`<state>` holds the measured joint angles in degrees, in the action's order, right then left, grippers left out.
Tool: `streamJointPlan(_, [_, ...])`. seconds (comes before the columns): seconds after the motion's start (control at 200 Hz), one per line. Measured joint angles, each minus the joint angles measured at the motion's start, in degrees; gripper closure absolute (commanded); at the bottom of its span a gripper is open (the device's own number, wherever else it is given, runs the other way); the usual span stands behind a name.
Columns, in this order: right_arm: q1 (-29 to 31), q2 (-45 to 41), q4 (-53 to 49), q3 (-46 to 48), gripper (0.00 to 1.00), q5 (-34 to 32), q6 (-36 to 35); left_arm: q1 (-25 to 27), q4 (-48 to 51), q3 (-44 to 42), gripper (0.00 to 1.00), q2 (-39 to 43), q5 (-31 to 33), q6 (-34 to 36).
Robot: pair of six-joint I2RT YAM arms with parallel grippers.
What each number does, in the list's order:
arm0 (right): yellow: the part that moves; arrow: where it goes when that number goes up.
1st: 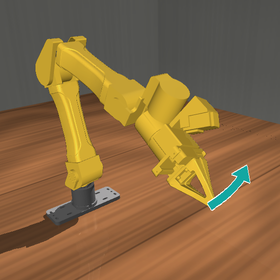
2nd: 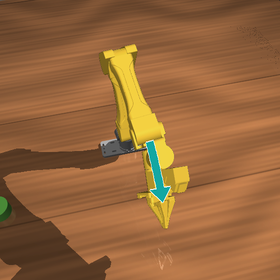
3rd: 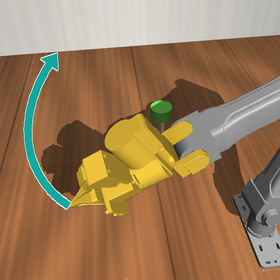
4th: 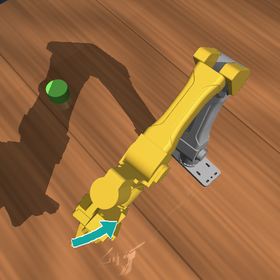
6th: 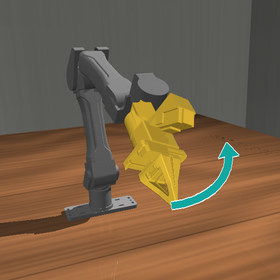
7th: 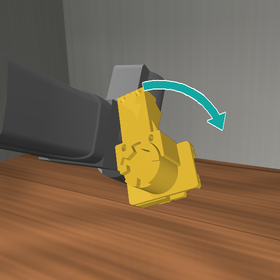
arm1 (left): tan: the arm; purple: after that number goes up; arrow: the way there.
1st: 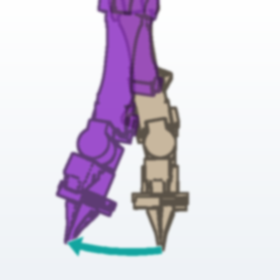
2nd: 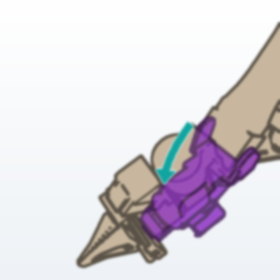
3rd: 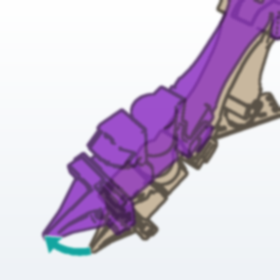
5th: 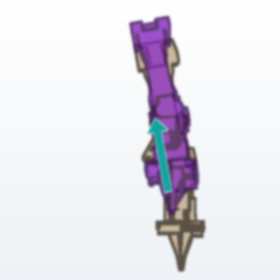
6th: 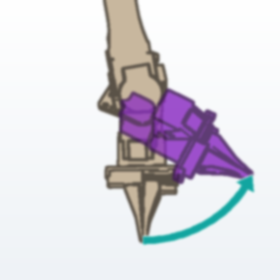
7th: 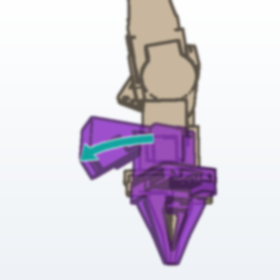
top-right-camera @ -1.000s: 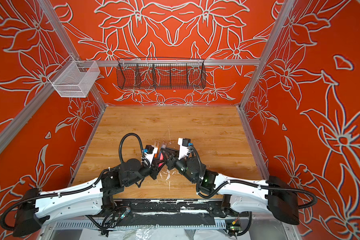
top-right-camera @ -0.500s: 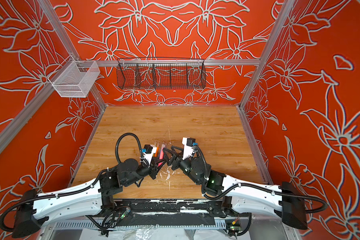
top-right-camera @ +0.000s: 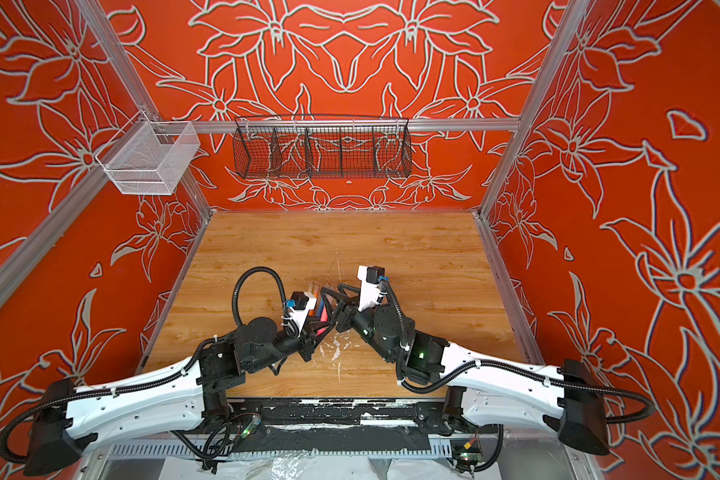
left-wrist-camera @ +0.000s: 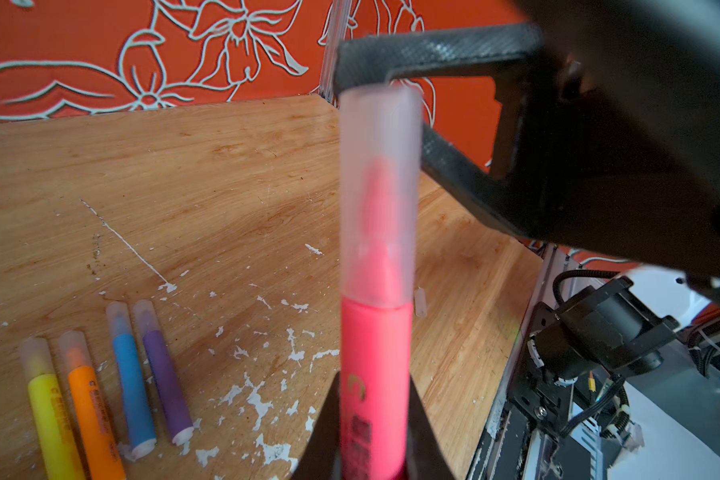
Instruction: Insert the pens into the pen caps
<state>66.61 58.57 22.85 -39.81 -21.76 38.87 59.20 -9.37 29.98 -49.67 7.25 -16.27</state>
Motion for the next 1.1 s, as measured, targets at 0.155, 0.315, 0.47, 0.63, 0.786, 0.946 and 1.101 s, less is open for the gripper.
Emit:
streamJointPlan(0.155, [-0.13,0.79,-0.52,0.00,0.61,0.02,0.02,0.00,0.28,0.00,1.00,-0.02,-0.55,0.04])
streamJointPlan(0.315, [-0.13,1.05,-0.74,0.00,0.66,0.00,0.22,0.02,0.33,0.00,1.00,-0.09,-0.87,0.17])
streamJointPlan(0.47, [-0.13,1.62,-0.74,0.00,0.72,0.02,0.55,0.02,0.39,0.00,1.00,-0.13,-0.98,0.22])
streamJointPlan(0.63, [-0.15,2.25,-0.70,0.00,0.80,0.17,0.92,0.00,0.96,0.00,1.00,-0.31,-0.96,0.22])
streamJointPlan(0.786, [-0.15,2.51,-0.76,0.00,0.89,0.31,1.14,0.00,1.38,0.00,1.00,-0.39,-0.94,0.20])
streamJointPlan(0.946, [-0.15,2.51,-0.76,0.00,0.97,1.05,1.92,0.00,3.69,1.51,1.00,-0.50,-0.31,0.28])
streamJointPlan(1.101, [-0.55,2.49,-0.04,-0.02,1.00,1.49,2.84,0.00,8.13,5.22,1.00,-2.05,1.77,1.75])
